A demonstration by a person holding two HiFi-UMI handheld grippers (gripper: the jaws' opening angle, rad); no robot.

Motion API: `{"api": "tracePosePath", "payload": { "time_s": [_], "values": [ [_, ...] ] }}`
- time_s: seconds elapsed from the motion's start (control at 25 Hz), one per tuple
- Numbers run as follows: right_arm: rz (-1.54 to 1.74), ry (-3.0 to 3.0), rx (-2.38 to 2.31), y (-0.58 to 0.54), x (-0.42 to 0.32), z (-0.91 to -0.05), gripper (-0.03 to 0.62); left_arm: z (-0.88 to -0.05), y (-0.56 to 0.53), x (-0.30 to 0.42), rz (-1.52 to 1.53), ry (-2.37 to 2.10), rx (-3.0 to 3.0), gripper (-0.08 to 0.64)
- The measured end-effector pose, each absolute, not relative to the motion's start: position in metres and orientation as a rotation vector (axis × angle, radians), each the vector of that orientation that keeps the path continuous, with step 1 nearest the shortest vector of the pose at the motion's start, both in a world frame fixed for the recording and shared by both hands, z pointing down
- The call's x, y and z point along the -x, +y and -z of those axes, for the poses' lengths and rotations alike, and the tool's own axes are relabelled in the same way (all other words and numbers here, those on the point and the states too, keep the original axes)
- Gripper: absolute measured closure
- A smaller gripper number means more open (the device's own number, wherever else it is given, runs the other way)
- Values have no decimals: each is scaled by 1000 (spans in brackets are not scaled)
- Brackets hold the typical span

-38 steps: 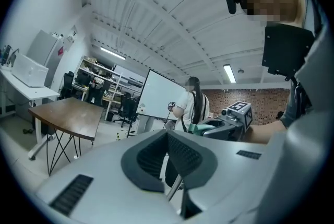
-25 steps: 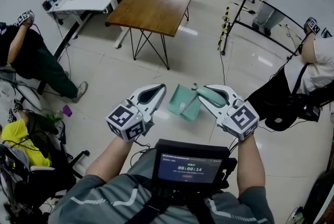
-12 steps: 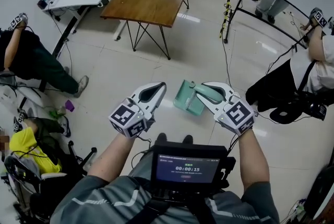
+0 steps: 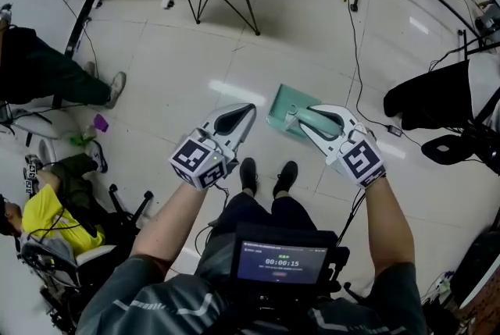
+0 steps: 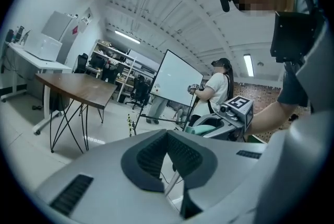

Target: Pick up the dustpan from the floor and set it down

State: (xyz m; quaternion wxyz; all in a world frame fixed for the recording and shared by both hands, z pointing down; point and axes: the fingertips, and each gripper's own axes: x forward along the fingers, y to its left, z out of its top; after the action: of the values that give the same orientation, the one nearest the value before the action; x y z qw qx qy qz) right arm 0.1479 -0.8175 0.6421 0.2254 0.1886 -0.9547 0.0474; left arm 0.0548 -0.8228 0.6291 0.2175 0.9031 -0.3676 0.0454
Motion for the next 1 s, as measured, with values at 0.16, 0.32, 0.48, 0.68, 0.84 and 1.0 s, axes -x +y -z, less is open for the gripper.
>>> {"api": "tracePosePath", "payload": {
  "time_s": [0.16, 0.32, 0.48, 0.68, 0.84, 1.0],
  "values": [
    [-145, -2605, -464, -830, -142, -735, 446, -710, -843, -59, -161, -1013, -2479, 541],
    [-153, -2580, -408, -843, -137, -815, 446, -781, -858, -60, -200, -997, -2439, 541],
    [-163, -2557, -387, -858, -142, -886, 446, -848, -865, -67, -246, -989, -2398, 541],
    [-150, -2518, -328, -865, -139, -960, 446, -909, -870, -64, -280, -991, -2349, 541],
    [-140, -2496, -284, -862, -131, -991, 446, -934, -873, -59, -290, -987, -2328, 541],
    [-147, -2500, -282, -854, -128, -999, 446, -944, -868, -62, -288, -974, -2320, 541]
  ]
}}
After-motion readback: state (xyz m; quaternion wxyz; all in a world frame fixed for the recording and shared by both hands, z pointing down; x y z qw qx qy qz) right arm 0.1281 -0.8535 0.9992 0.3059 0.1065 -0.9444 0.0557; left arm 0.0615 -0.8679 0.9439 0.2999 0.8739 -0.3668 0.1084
